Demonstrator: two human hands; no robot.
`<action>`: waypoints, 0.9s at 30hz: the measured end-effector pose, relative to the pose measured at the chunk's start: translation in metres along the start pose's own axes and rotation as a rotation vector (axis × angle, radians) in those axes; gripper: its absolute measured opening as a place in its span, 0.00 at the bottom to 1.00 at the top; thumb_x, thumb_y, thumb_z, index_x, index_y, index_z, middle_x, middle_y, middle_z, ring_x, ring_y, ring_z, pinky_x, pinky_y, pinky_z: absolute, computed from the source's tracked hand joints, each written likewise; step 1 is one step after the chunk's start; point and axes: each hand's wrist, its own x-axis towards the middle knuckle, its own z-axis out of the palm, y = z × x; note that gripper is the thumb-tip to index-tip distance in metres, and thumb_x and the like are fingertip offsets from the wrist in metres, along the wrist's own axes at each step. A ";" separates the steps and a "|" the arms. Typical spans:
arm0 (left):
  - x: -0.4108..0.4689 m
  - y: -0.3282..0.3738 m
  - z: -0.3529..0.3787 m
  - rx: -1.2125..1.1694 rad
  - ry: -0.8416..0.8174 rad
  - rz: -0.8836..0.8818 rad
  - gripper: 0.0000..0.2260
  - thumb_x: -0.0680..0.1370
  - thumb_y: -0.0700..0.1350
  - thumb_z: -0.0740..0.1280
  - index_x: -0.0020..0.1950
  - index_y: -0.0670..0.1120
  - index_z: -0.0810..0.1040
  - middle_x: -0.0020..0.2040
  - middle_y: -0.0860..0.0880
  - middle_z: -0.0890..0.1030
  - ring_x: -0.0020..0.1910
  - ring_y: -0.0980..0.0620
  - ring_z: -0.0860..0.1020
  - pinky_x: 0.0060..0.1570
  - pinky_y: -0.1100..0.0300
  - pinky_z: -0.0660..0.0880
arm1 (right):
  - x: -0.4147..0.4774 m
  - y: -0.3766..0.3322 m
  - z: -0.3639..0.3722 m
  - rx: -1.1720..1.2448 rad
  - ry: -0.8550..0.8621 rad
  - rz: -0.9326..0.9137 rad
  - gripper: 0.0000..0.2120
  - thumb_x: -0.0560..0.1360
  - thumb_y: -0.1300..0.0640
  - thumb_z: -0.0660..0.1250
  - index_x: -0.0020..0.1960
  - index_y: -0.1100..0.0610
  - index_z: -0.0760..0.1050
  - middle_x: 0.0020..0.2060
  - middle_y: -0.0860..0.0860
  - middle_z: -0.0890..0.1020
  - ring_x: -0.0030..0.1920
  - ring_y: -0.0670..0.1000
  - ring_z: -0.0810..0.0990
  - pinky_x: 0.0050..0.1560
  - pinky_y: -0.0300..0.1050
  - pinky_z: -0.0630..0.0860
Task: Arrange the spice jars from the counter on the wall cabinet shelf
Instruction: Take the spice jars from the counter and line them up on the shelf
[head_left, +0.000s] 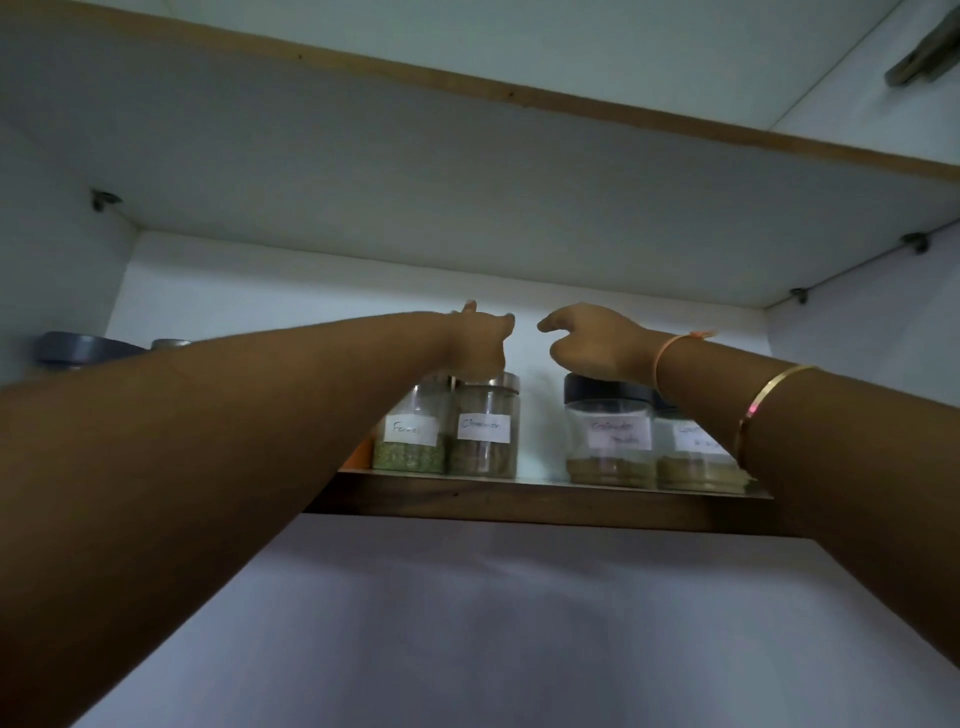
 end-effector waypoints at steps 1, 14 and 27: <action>0.000 0.010 0.001 -0.016 0.021 0.023 0.28 0.81 0.39 0.55 0.78 0.43 0.45 0.78 0.42 0.53 0.77 0.41 0.41 0.73 0.45 0.49 | -0.003 0.006 -0.003 -0.007 0.014 0.007 0.25 0.77 0.64 0.57 0.74 0.59 0.63 0.74 0.54 0.65 0.74 0.53 0.62 0.71 0.43 0.59; 0.008 0.087 -0.001 -0.071 0.117 0.132 0.18 0.82 0.43 0.53 0.72 0.39 0.63 0.73 0.41 0.66 0.72 0.43 0.63 0.69 0.52 0.60 | -0.039 0.075 -0.029 -0.045 0.057 0.110 0.23 0.79 0.61 0.55 0.74 0.62 0.62 0.74 0.56 0.65 0.74 0.54 0.63 0.71 0.43 0.59; 0.025 0.098 0.012 0.012 0.046 0.199 0.18 0.82 0.43 0.57 0.71 0.46 0.67 0.68 0.46 0.72 0.65 0.46 0.70 0.62 0.55 0.66 | -0.047 0.113 -0.032 -0.034 -0.052 0.216 0.16 0.75 0.63 0.59 0.57 0.69 0.78 0.55 0.64 0.81 0.53 0.60 0.79 0.54 0.51 0.75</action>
